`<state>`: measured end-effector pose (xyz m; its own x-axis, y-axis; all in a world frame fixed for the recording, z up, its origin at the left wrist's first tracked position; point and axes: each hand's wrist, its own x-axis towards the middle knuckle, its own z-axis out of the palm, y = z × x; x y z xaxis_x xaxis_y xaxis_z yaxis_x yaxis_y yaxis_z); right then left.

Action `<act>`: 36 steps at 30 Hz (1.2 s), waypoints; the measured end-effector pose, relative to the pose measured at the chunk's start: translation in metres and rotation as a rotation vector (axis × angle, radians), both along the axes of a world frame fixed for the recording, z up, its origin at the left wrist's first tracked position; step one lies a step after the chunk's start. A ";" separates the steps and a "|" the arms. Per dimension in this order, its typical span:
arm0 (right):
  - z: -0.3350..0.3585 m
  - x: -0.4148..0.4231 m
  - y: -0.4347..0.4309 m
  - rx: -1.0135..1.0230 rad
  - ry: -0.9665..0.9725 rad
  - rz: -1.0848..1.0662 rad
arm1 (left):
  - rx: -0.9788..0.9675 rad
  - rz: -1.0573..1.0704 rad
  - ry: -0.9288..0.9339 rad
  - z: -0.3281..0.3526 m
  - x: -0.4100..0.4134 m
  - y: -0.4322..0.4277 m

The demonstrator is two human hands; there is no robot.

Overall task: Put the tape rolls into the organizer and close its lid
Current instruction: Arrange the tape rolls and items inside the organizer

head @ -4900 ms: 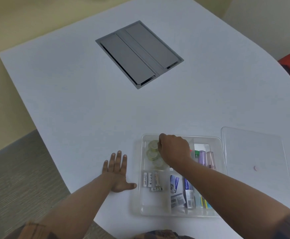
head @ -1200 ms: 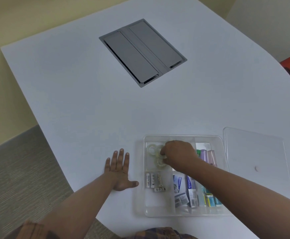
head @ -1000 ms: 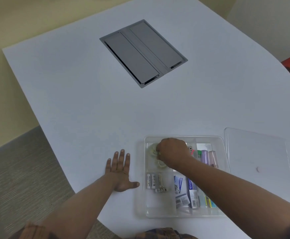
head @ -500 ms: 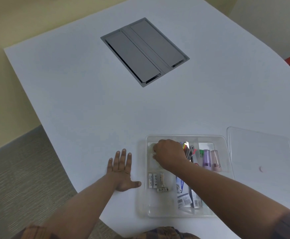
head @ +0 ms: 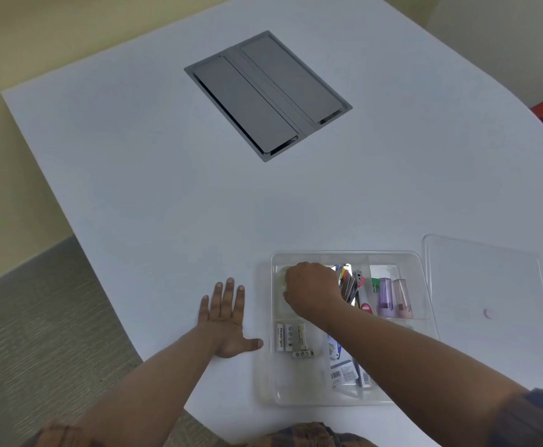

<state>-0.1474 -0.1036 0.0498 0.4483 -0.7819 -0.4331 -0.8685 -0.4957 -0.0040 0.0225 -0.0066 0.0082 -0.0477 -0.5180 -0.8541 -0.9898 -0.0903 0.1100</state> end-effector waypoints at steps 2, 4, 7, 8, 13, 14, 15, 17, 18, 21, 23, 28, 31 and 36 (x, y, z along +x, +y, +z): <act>0.000 0.001 0.001 -0.002 0.013 -0.015 | -0.005 -0.003 -0.001 0.000 0.000 0.000; 0.000 0.001 0.003 -0.003 0.031 -0.023 | -0.006 -0.003 0.001 -0.001 0.000 0.000; -0.001 0.000 0.004 -0.007 0.022 -0.020 | -0.014 0.002 0.005 -0.003 0.001 0.001; -0.002 -0.001 0.004 -0.013 0.007 -0.019 | -0.017 0.003 0.005 -0.004 0.001 0.001; -0.001 -0.011 0.005 -0.061 -0.202 -0.064 | -0.036 0.006 0.007 -0.008 0.002 0.002; 0.001 -0.015 0.007 -0.074 -0.240 -0.075 | -0.039 0.007 0.008 -0.009 0.003 0.003; 0.004 -0.019 0.009 -0.088 -0.275 -0.085 | -0.044 0.008 0.011 -0.010 0.003 0.003; 0.010 -0.032 0.015 -0.123 -0.342 -0.092 | -0.070 0.015 0.021 -0.011 0.004 0.006; 0.013 -0.040 0.019 -0.144 -0.373 -0.095 | -0.091 0.019 0.028 -0.012 0.004 0.007; 0.026 -0.069 0.036 -0.206 -0.436 -0.133 | -0.184 0.035 0.055 -0.016 0.006 0.015; 0.032 -0.089 0.048 -0.217 -0.456 -0.176 | -0.270 0.053 0.086 -0.020 0.008 0.022; 0.041 -0.144 0.078 -0.225 -0.477 -0.376 | -0.425 0.073 0.111 -0.021 0.005 0.030; 0.041 -0.172 0.097 -0.308 -0.470 -0.552 | -0.516 0.096 0.117 -0.019 0.010 0.035; 0.032 -0.227 0.117 -0.283 -0.505 -0.933 | -0.595 0.451 0.359 0.005 -0.007 0.034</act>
<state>-0.3745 0.0139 0.0817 -0.2955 -0.9481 -0.1176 -0.8331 0.3160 -0.4541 0.0158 0.0273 0.0132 0.0551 -0.9133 -0.4034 -0.7683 -0.2968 0.5671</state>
